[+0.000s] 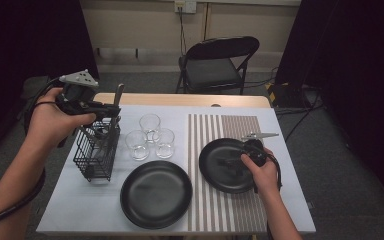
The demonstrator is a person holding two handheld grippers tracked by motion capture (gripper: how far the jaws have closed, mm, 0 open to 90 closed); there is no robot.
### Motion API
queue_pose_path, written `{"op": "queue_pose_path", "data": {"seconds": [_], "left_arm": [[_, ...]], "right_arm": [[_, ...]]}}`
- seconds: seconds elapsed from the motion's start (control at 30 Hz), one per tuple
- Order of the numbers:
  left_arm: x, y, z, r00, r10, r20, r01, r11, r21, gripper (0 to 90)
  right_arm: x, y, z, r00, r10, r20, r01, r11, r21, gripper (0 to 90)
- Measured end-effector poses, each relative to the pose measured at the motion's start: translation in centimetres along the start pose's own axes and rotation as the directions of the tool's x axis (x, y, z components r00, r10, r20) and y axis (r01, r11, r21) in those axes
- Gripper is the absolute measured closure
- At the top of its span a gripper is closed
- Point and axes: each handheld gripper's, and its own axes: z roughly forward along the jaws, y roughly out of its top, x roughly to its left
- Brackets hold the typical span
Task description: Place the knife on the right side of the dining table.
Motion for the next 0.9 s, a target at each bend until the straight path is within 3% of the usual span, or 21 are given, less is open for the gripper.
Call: {"op": "queue_pose_path", "data": {"seconds": [0.5,0.9], "left_arm": [[-1.5,0.8,2.0,0.9986,0.023,0.046,-0.024,0.9996,0.016,84.0],[-2.0,0.6,3.8,0.9962,0.011,0.087,-0.012,0.9998,0.014,84.0]], "right_arm": [[0.1,0.1,-0.3,1.0,-0.003,0.002,0.003,1.0,-0.008,23.1],[0.4,0.2,-0.4,1.0,-0.007,-0.001,0.007,1.0,-0.01,23.1]]}}
